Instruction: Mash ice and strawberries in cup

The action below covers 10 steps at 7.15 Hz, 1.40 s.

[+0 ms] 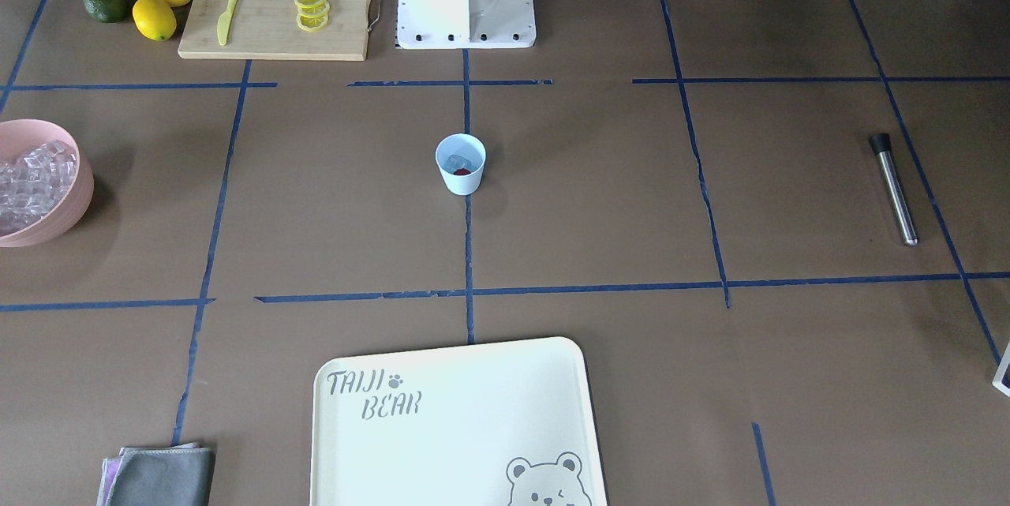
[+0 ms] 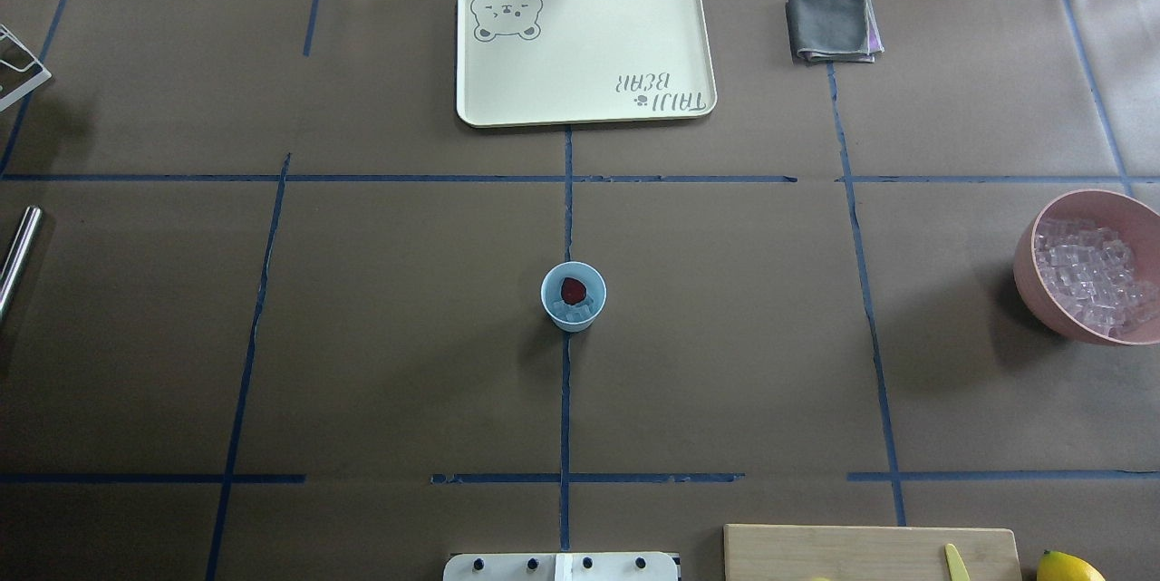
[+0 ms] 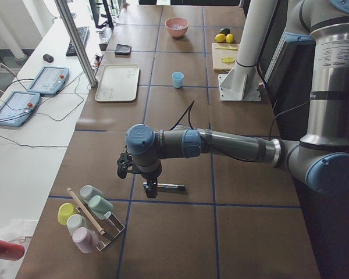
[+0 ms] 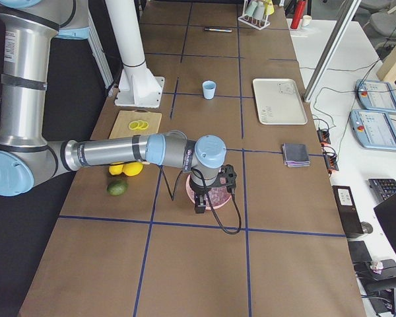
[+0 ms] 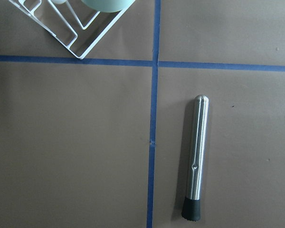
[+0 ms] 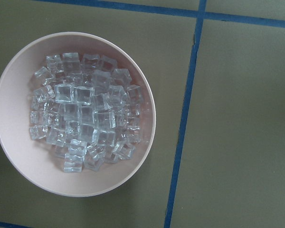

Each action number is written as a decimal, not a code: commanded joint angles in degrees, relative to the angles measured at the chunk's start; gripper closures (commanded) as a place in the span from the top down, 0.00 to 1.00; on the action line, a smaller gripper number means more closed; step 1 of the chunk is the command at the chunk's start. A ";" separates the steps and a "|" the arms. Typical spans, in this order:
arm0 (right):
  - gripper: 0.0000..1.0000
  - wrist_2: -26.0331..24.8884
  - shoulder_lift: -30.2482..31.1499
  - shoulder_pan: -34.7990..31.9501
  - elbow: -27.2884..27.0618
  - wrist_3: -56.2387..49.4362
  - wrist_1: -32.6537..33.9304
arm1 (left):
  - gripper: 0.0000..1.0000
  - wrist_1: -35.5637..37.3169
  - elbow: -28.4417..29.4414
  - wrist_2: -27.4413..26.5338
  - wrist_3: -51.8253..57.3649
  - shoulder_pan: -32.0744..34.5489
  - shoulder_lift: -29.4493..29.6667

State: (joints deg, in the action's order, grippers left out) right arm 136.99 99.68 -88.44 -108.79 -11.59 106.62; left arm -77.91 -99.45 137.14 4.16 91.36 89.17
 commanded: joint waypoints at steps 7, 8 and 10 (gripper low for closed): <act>0.99 -3.31 -0.45 0.11 0.33 0.08 -1.33 | 1.00 -0.84 1.19 -1.79 2.52 -0.74 0.93; 0.99 -3.22 -0.45 0.11 0.33 0.16 -1.33 | 1.00 -2.06 0.06 -2.23 2.78 -0.66 -0.30; 0.99 -3.22 -0.45 0.11 0.33 0.17 -1.33 | 1.00 -10.90 0.83 -2.50 2.70 -0.74 -6.77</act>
State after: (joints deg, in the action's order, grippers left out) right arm 133.79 99.27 -88.33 -108.46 -11.44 105.29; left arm -83.58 -98.98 134.69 6.84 90.68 86.76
